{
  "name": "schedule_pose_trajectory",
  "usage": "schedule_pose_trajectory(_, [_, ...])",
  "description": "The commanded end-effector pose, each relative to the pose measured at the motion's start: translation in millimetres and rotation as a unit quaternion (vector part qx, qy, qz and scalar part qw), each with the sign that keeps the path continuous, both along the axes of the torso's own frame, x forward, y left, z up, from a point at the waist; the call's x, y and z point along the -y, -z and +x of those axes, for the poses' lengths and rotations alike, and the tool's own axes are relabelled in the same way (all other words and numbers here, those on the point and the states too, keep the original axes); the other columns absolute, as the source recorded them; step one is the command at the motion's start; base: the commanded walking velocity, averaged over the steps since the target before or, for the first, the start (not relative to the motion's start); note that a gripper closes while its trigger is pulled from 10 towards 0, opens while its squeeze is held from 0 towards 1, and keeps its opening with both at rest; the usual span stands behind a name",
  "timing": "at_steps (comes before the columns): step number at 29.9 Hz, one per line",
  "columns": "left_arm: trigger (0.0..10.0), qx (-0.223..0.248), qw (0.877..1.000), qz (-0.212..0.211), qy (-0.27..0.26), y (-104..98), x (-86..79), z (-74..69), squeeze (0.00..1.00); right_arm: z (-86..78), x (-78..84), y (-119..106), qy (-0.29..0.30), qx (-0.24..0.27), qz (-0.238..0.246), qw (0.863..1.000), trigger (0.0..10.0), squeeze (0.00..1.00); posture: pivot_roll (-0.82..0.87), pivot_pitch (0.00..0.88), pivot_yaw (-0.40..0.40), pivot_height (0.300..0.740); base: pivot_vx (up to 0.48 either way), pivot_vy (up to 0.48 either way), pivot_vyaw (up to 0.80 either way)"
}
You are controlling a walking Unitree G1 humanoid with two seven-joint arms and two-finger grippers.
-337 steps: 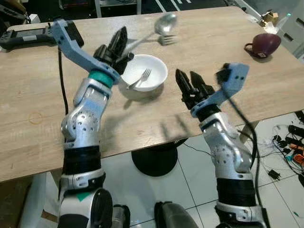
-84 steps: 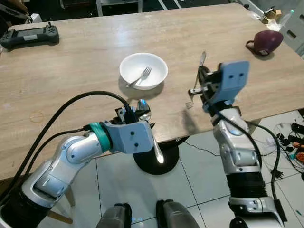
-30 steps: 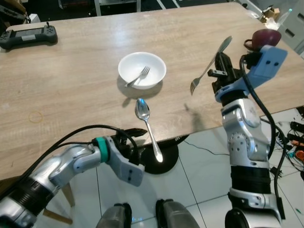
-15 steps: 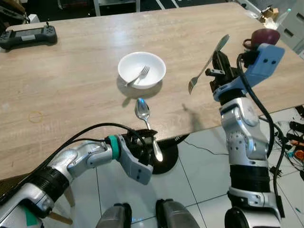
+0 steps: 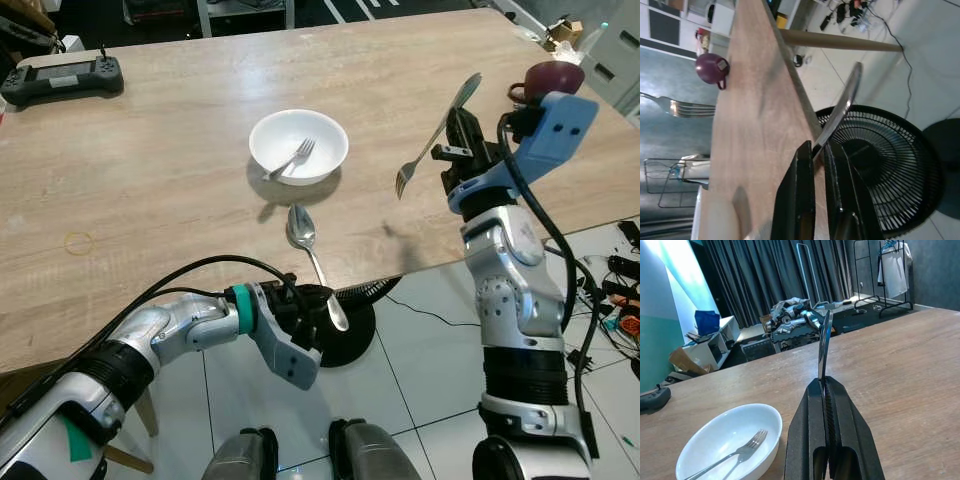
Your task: Setting the table
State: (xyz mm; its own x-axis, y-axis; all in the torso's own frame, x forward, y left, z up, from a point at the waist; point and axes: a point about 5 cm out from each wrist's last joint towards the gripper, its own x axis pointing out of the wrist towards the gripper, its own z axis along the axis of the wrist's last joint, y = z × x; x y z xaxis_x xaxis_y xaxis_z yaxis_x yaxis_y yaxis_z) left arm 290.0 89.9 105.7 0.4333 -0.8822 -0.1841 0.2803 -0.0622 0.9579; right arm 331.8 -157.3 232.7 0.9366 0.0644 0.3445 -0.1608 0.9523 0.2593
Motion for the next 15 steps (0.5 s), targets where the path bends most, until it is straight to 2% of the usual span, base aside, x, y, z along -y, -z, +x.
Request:
schedule_pose_trajectory(1, [0.0,0.005,1.000,0.004,-0.029,0.3,-8.9,6.8,0.00,1.3,0.3,2.2,0.003,-0.008,0.000,1.000,10.0,0.00,-0.13,0.085,0.001,0.740,0.000,0.000,0.00])
schedule_pose_trajectory(4, [0.0,0.009,0.999,-0.002,-0.032,-1.8,-9.2,8.0,0.00,1.2,0.4,2.2,0.004,-0.008,0.000,1.000,10.0,0.00,-0.13,0.085,0.001,0.740,0.000,0.000,0.00])
schedule_pose_trajectory(5, [0.0,0.026,0.999,-0.022,-0.042,-9.5,-10.5,11.3,0.00,0.9,0.8,2.3,0.004,-0.008,0.001,1.000,10.0,0.00,-0.13,0.087,0.000,0.740,0.000,0.000,0.00])
schedule_pose_trajectory(10, [0.0,0.051,0.996,-0.047,-0.055,-20.2,-12.1,14.8,0.00,0.9,0.8,2.4,0.004,-0.009,0.001,1.000,10.0,0.00,-0.12,0.087,0.000,0.740,0.000,0.000,0.00])
schedule_pose_trajectory(11, [1.1,0.074,0.993,-0.067,-0.064,-28.8,-12.8,17.9,0.00,1.0,0.5,2.5,0.004,-0.009,0.001,1.000,10.0,0.00,-0.12,0.088,-0.002,0.740,0.000,0.000,0.00])
schedule_pose_trajectory(12, [1.1,0.074,0.993,-0.067,-0.064,-28.8,-12.8,17.9,0.00,1.0,0.5,2.5,0.004,-0.009,0.001,1.000,10.0,0.00,-0.12,0.088,-0.002,0.740,0.000,0.000,0.00])
schedule_pose_trajectory(13, [3.7,0.094,0.989,-0.088,-0.075,-38.4,-14.1,21.1,0.00,1.1,0.2,2.5,0.003,-0.009,0.001,1.000,10.0,0.00,-0.12,0.089,-0.001,0.740,0.000,0.000,0.00])
schedule_pose_trajectory(14, [3.7,0.094,0.989,-0.088,-0.075,-38.4,-14.1,21.1,0.00,1.1,0.2,2.5,0.003,-0.009,0.001,1.000,10.0,0.00,-0.12,0.089,-0.001,0.740,0.000,0.000,0.00])
schedule_pose_trajectory(15, [10.0,0.130,0.979,-0.125,-0.099,-58.7,-17.2,27.8,0.00,1.1,0.0,2.2,0.003,-0.008,0.002,1.000,10.0,0.00,-0.12,0.089,0.001,0.740,0.000,0.000,0.00])
